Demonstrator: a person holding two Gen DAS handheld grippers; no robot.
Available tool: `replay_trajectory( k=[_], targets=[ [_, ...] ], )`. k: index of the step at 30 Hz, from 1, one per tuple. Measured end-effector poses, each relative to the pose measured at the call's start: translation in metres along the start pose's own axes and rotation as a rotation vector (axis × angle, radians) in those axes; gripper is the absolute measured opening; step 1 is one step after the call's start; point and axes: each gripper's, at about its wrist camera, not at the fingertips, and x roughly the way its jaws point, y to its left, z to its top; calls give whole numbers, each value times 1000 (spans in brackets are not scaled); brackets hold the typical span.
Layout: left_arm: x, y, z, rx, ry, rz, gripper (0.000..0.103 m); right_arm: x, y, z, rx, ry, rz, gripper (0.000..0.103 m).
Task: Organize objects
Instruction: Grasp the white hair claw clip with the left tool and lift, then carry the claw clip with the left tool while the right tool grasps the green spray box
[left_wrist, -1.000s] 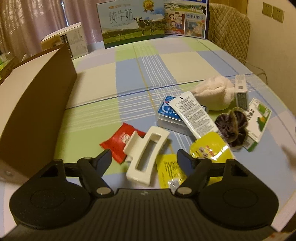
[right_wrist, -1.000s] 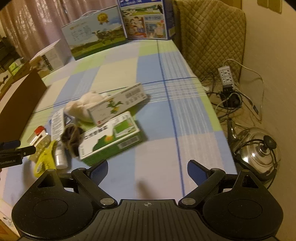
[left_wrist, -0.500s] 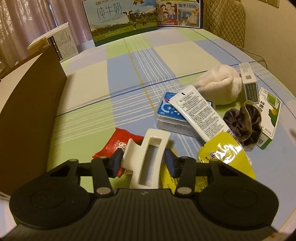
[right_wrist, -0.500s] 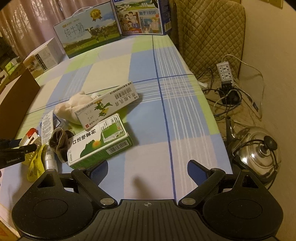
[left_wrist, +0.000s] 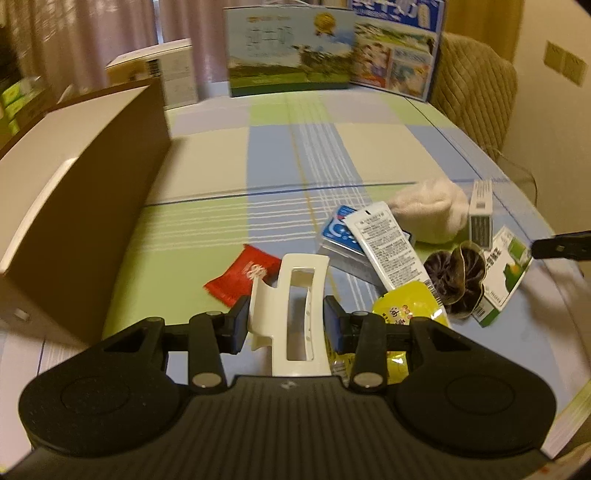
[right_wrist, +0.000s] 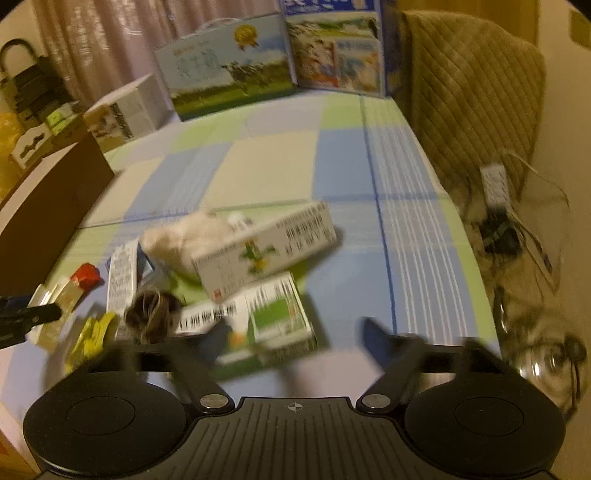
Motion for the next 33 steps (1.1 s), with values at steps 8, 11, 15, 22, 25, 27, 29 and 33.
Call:
replay_trajectory(
  k=[8, 11, 15, 22, 25, 27, 29, 33],
  targets=[
    [-22, 23, -15, -107, 13, 57, 37, 44, -27, 28, 56, 17, 33, 17],
    [-28, 29, -20, -139, 22, 72, 37, 57, -37, 34, 101, 51, 81, 16],
    [-34, 31, -27, -158, 30, 83, 37, 62, -41, 35, 95, 115, 157, 16],
    [-39, 29, -37, -180, 49, 78, 37, 45, -25, 5, -38, 199, 206, 16],
    [-42, 27, -42, -187, 58, 76, 37, 33, -15, -12, -71, 225, 223, 16],
    [-44, 27, -45, -194, 61, 77, 37, 23, -10, -19, -104, 222, 226, 16],
    [-46, 27, -47, -198, 62, 81, 37, 12, -7, -23, -137, 172, 193, 16],
    [-50, 26, -52, -208, 59, 88, 37, 11, -7, -6, -116, 111, 210, 16]
  ],
)
